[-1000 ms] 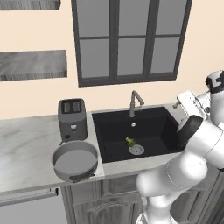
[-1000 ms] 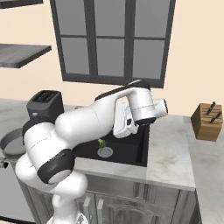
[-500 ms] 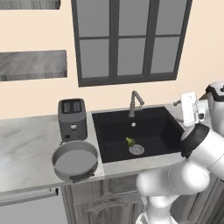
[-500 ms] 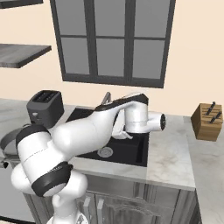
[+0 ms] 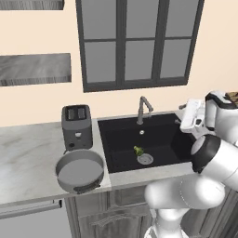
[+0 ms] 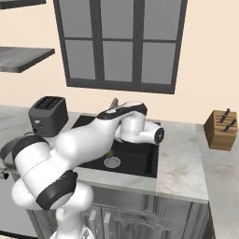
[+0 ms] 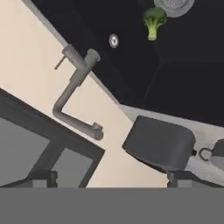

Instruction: Dump the broccoli from the pot into the sink. Then turn on the water and wash the broccoli. Then turn off the water and put the broccoli back in the pot.

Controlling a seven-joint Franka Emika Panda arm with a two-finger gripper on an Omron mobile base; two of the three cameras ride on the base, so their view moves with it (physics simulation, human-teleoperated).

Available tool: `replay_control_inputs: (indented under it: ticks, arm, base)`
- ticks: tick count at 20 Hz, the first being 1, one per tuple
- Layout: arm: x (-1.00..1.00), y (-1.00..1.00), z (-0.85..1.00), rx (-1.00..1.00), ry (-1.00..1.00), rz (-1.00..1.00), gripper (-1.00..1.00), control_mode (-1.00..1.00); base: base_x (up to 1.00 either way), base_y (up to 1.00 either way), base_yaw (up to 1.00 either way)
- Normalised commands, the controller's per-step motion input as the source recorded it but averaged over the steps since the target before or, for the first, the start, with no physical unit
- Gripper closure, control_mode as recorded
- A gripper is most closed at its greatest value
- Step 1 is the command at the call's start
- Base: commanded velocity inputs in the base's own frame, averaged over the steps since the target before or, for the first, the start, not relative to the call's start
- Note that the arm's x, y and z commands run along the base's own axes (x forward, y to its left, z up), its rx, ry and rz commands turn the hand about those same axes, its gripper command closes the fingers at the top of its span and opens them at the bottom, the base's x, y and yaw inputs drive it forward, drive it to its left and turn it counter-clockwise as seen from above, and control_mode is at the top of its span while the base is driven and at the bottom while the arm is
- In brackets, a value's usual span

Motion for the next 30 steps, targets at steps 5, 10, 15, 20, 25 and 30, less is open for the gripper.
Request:
replay_control_inputs:
  ticks: [5,10,15,20,25,30]
  arm:
    - [0.46,-0.04,-0.2,0.24,0.0,-0.02,-1.0,-1.0]
    - [0.46,-0.07,-0.03,0.23,0.0,0.0,-1.0,-1.0]
    - [0.13,-0.04,-0.04,0.17,0.0,0.0,-1.0,-1.0]
    - [0.22,0.0,-0.06,0.1,0.01,0.0,-1.0,-1.0]
    - [0.54,0.0,-0.03,0.06,0.08,-0.01,-1.0,-1.0]
    - [0.4,0.0,-0.11,0.0,0.11,-0.04,-1.0,-1.0]
  base:
    - [0.0,0.0,0.0]
    - [0.0,0.0,0.0]
    - [0.0,0.0,0.0]
    - [0.0,0.0,0.0]
    - [0.0,0.0,0.0]
    - [0.0,0.0,0.0]
